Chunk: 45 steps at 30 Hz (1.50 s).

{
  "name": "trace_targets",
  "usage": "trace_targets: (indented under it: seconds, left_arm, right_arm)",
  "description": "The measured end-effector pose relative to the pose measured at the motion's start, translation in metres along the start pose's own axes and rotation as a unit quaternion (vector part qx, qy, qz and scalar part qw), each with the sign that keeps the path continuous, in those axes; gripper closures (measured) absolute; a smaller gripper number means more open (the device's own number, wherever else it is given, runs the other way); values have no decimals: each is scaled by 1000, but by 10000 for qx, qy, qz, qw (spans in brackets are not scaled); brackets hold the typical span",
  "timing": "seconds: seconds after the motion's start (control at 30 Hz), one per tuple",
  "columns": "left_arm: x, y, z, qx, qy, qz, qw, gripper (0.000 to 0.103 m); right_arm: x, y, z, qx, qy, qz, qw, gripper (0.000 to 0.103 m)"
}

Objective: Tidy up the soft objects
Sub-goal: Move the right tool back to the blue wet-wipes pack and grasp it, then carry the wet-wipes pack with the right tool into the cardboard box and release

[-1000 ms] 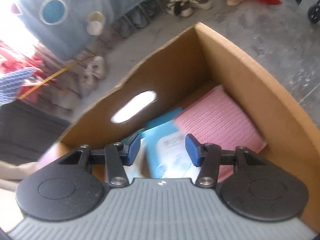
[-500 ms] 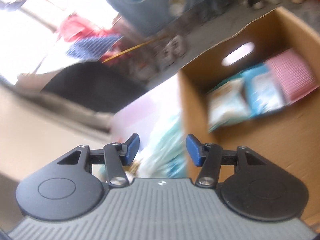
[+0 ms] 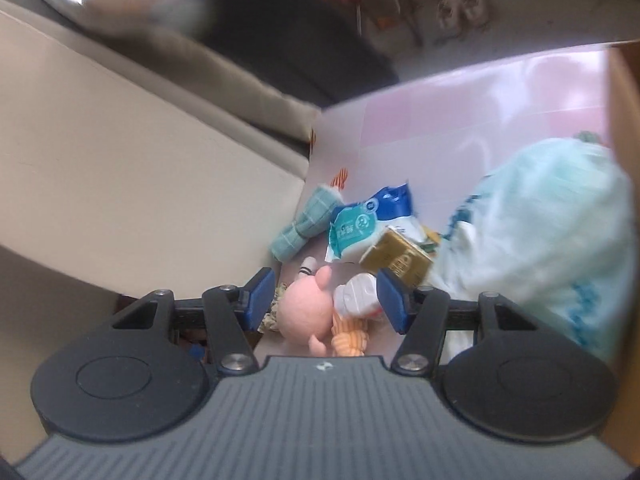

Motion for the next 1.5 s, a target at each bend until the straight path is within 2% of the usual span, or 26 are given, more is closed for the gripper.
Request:
trace_targets:
  seconds: [0.17,0.33,0.5,0.63,0.73,0.77,0.83,0.97,1.0,1.1,1.3,1.4,1.5]
  left_arm:
    - [22,11,-79,-85,689,87,9975,11]
    - [25,27,-153,-315,1490,604,9865,14]
    - [14,36,-204,-116,2275,847,9700,14]
    - [8,40,-224,-86,2512,951,9632,12]
    - [10,43,-231,-147,2518,1149,9608,14]
    - [10,42,-231,-194,2512,1193,9604,20]
    - [13,42,-233,-187,2488,1248,9603,23]
    - [20,42,-231,-76,2409,1376,9607,33]
    - [23,42,-230,-62,2363,1384,9618,37]
    - [37,40,-219,-37,2191,1336,9665,38]
    - [71,21,-174,-173,1715,1257,9770,38]
    - [90,-1,-145,-327,1443,1126,9826,38]
    - [104,-35,-115,-641,1201,992,9857,38]
  right_arm:
    - [40,4,-74,-397,524,66,9978,47]
    - [64,-19,-135,-668,916,-228,9933,47]
    - [66,-42,-180,-924,1280,-433,9865,47]
    - [59,-55,-196,-884,1467,-556,9836,47]
    - [58,-56,-197,-629,1460,-639,9852,46]
    - [56,-57,-200,-538,1477,-651,9854,48]
    - [52,-58,-202,-494,1466,-638,9859,50]
    - [53,-56,-202,-433,1336,-645,9880,58]
    - [54,-55,-200,-435,1282,-602,9890,59]
    - [59,-51,-190,-293,1187,-619,9906,60]
    - [69,-29,-137,26,809,-583,9950,60]
    - [70,-22,-93,216,540,-552,9968,60]
    - [65,-29,-40,356,243,-572,9974,60]
Point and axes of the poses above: each gripper's, at about its wrist camera, not at the fingertips, and z roughly against the way its jaws point, y to its left, x to its top, the point moved 6 cm from there along -z, roughly the way its jaws point, and after that the axes turned 9 degrees about -x, right-handed, at the moved point
